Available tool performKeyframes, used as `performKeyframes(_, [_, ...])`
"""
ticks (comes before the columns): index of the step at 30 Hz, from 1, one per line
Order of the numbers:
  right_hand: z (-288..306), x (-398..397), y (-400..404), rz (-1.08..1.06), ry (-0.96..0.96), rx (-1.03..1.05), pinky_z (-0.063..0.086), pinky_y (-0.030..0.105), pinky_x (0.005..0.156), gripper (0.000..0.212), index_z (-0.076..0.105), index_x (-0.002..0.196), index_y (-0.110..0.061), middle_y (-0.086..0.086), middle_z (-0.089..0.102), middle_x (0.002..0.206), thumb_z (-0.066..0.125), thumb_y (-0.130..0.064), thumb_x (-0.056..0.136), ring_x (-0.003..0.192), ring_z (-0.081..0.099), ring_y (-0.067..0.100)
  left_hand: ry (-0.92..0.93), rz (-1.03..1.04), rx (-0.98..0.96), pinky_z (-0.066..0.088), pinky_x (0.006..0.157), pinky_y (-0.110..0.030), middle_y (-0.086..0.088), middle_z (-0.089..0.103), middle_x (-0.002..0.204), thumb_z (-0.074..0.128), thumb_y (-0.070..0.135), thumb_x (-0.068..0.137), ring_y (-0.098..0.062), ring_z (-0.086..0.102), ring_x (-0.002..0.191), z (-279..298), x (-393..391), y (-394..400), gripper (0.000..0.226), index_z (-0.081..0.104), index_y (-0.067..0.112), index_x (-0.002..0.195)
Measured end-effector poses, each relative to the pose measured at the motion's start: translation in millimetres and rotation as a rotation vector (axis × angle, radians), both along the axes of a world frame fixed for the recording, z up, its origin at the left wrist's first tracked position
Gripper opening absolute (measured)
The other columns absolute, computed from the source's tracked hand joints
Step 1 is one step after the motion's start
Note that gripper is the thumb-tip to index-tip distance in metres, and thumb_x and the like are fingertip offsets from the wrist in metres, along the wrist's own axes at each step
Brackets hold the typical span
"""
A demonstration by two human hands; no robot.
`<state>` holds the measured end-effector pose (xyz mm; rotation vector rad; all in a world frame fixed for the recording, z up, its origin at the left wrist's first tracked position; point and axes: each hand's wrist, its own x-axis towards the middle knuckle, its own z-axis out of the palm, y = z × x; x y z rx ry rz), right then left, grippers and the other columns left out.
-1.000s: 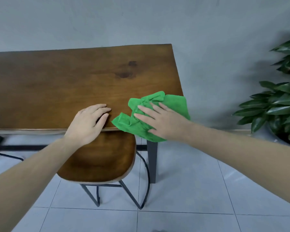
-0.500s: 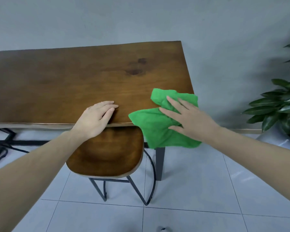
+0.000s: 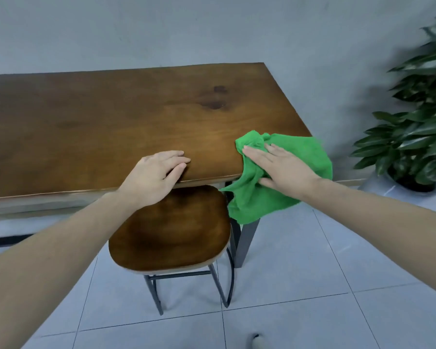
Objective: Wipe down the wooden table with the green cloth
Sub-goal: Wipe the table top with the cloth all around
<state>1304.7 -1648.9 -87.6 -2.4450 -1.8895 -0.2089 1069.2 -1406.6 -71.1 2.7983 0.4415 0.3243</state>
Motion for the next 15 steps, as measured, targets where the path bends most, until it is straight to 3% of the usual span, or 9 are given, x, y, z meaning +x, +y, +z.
performKeyframes(6, [3,-66,62,-0.036,-0.003,-0.074,0.01,0.042,0.125,0.086,0.006,0.16,-0.024,-0.007,0.008,0.167,0.059,-0.043,0.095,0.152,0.016,0.036,0.022,-0.003,0.007,0.025,0.118,-0.039,0.009,0.045,0.15,0.031,0.041,0.105,-0.011,0.035,0.141,-2,-51,44,0.043,0.053,0.03,0.14])
performKeyframes(11, [5,-128,123,-0.039,0.0,-0.103,0.008,0.043,0.125,0.086,0.001,0.16,-0.025,-0.008,0.001,0.167,0.055,-0.048,0.097,0.153,0.011,0.035,0.015,0.013,0.008,0.023,0.115,-0.034,0.009,0.045,0.15,0.03,0.04,0.105,-0.01,0.035,0.141,-1,-84,73,0.043,0.052,0.028,0.141])
performKeyframes(15, [8,-132,133,0.032,0.023,-0.107,0.003,0.037,0.125,0.086,0.001,0.16,-0.027,-0.007,0.001,0.167,0.054,-0.051,0.096,0.152,0.013,0.032,0.028,-0.015,0.029,0.023,0.115,-0.034,0.01,0.044,0.151,0.03,0.041,0.105,-0.01,0.034,0.142,-3,-96,92,0.043,0.052,0.03,0.141])
